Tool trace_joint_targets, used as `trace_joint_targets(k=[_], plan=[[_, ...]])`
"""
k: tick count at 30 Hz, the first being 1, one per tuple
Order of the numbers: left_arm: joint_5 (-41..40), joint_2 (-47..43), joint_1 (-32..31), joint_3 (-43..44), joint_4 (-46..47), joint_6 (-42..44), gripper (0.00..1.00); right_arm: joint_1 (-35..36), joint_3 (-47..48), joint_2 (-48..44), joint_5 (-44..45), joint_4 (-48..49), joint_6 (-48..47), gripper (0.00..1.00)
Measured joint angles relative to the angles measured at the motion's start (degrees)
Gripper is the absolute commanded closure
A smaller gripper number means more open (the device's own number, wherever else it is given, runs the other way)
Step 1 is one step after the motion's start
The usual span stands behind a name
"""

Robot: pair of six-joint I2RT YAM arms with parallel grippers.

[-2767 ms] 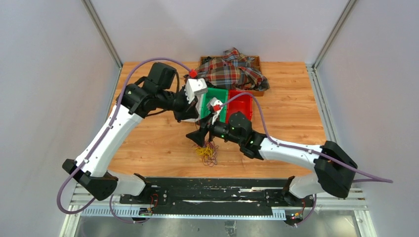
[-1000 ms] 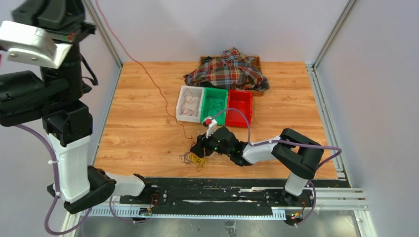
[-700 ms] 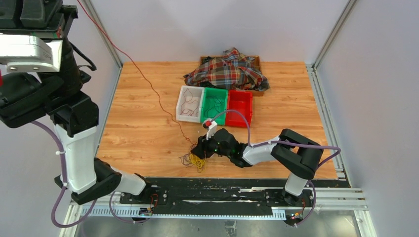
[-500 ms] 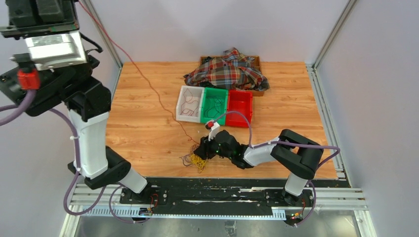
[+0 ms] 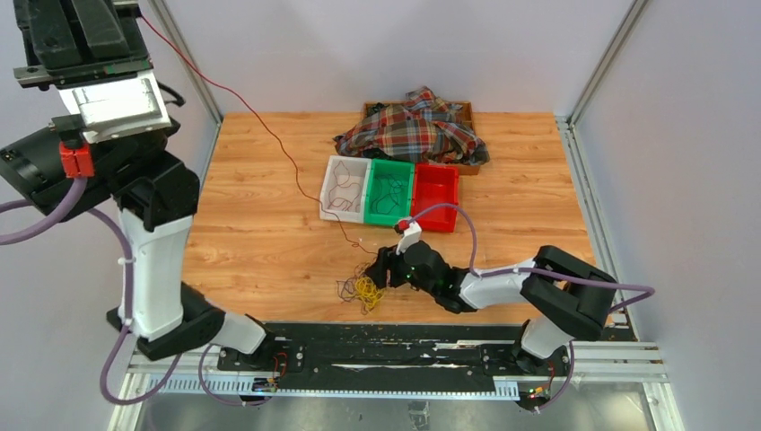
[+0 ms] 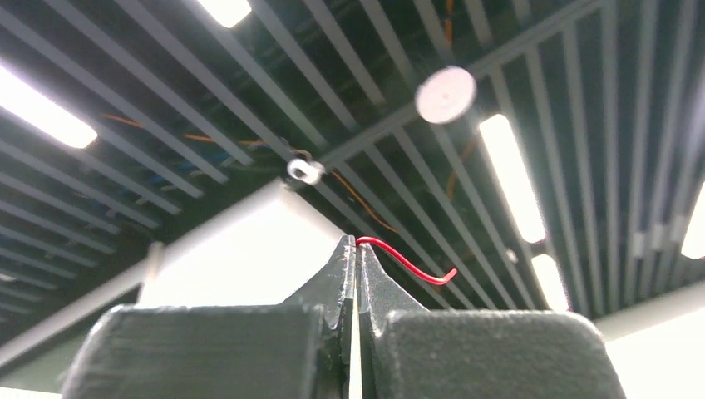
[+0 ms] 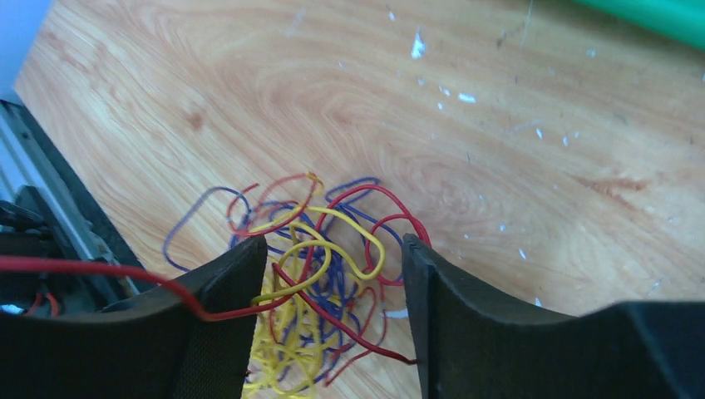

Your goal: Untangle the cables

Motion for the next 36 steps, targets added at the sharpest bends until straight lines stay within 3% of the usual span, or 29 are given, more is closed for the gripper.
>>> trace_joint_targets(k=[7, 8, 16, 21, 25, 28, 29, 31, 32, 36], plan=[[-3.85, -14.78, 0.00, -25.27, -2.38, -6.69, 0.99, 0.00, 6.84, -3.30, -0.46, -0.94, -7.69, 0.97], [-4.85, -16.15, 0.00, -27.50, -3.26, -7.32, 0.99, 0.00, 7.85, -3.52, -0.61, -0.76, -8.63, 0.99], [-11.69, -26.34, -0.02, -44.87, -15.85, -11.54, 0.99, -1.27, 9.88, -4.42, -2.62, -0.44, -13.03, 1.00], [-13.49, -34.14, 0.00, -58.90, -32.54, -17.84, 0.99, -2.51, 10.19, -6.69, -6.01, -0.33, -13.99, 0.99], [-10.19, -39.39, 0.00, -71.93, -44.50, -23.89, 0.97, -2.67, 10.71, -8.96, -9.90, 0.81, -13.92, 0.99], [-6.43, -41.79, 0.00, -82.09, -51.34, -26.49, 0.91, -2.75, 11.58, -9.35, -13.49, 1.92, -13.40, 0.99], [-5.53, -41.75, 0.00, -84.02, -52.98, -26.71, 0.85, -2.73, 11.72, -9.35, -14.36, 2.16, -13.09, 0.99], [-3.50, -40.63, 0.02, -86.95, -56.65, -27.21, 0.65, -2.75, 11.80, -9.35, -16.06, 2.25, -12.61, 0.99], [-2.03, -39.67, 0.13, -87.69, -58.45, -27.39, 0.61, -2.75, 11.80, -9.35, -16.74, 2.25, -12.41, 0.99], [5.44, -36.52, 1.09, -87.86, -64.15, -26.40, 0.60, -2.75, 11.80, -9.35, -19.04, 2.29, -11.91, 0.99]])
